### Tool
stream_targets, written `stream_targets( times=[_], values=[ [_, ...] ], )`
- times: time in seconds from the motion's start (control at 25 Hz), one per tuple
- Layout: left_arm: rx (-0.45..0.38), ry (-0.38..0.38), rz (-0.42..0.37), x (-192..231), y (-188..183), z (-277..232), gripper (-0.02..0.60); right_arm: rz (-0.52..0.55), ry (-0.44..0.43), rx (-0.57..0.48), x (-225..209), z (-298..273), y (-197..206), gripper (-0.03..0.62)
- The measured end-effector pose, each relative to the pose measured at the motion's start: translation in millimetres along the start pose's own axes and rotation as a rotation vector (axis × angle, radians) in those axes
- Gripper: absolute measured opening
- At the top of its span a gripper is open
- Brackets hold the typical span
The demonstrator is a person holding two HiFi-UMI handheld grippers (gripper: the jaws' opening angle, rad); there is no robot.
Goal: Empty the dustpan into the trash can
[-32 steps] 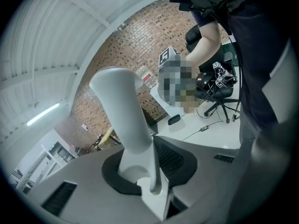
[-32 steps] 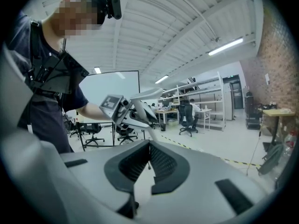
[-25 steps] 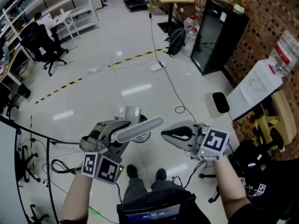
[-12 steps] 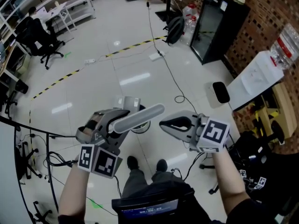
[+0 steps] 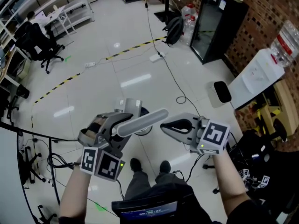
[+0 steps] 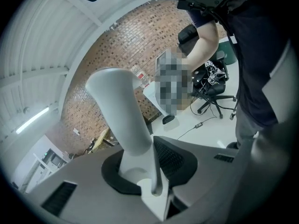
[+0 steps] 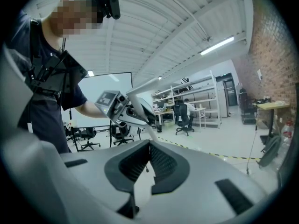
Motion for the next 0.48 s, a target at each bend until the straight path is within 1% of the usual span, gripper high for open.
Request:
stream_targets(
  times=[0.48],
  values=[
    [0.014, 0.073, -0.066, -2.3, -12.0, -15.6, 0.072, -0.053, 0.053, -0.033, -13.2, 17.1, 11.4, 0.008]
  ],
)
Point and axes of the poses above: the fingertips, and each gripper's own axes: z backward along the fingers, x to its left, y out of its underside, the point moved 1 cm from there along z, backward along the fingers, and after that the axes turned 10 degrees about y, right-handed, at the moved point
